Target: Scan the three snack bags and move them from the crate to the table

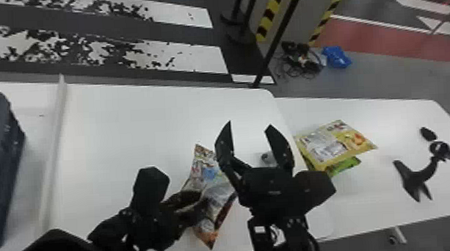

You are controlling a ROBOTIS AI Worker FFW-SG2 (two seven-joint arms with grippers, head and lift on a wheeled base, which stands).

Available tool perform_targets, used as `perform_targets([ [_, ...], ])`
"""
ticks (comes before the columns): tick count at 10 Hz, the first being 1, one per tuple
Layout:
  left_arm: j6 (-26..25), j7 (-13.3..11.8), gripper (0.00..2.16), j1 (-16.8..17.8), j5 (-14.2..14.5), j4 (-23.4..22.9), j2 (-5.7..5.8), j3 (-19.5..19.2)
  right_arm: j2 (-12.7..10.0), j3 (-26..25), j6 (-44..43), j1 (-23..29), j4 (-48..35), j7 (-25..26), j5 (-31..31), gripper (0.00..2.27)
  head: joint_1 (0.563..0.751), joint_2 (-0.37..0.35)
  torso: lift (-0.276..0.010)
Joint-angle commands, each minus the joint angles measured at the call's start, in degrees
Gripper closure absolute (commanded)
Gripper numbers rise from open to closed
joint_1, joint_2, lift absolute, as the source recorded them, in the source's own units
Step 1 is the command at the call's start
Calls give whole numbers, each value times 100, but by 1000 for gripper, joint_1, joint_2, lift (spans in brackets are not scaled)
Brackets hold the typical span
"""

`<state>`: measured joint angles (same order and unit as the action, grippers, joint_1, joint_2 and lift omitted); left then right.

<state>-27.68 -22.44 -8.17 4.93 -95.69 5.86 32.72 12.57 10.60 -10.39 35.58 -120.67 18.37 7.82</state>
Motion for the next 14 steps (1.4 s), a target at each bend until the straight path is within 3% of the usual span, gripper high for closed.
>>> perform_targets([
  [1, 12, 2, -2, -1, -1, -3, 3, -38, 0, -14, -90, 46, -9, 0, 0, 113, 695, -350, -62],
  [3, 83, 46, 33, -36, -1, -117, 47, -99, 9, -41, -231, 116, -9, 0, 0, 113, 695, -350, -62],
  [5, 276, 143, 33, -291, -45, -442, 108, -389, 9, -84, -319, 230, -70, 0, 0, 113, 695, -350, -62],
  [6, 381, 143, 33, -493, -45, -732, 170, -679, 9, -93, -371, 265, -97, 0, 0, 113, 695, -350, -62],
  [8, 452, 134, 33, -932, -27, -1497, 398, -1365, 18, -93, -354, 292, -106, 0, 0, 113, 695, -350, -62],
  [9, 452, 125, 33, -1108, 114, -1778, 477, -1743, 18, -93, -354, 309, -97, -9, 0, 113, 695, -338, -62],
  [12, 645, 134, 33, -1697, 729, -2455, 477, -2780, 18, -76, -284, 388, -18, -44, 53, 110, 695, -222, -62],
  [14, 821, 301, 33, -2110, 825, -2921, 407, -3334, 9, 3, -284, 415, 105, -70, 53, 110, 695, -150, -62],
])
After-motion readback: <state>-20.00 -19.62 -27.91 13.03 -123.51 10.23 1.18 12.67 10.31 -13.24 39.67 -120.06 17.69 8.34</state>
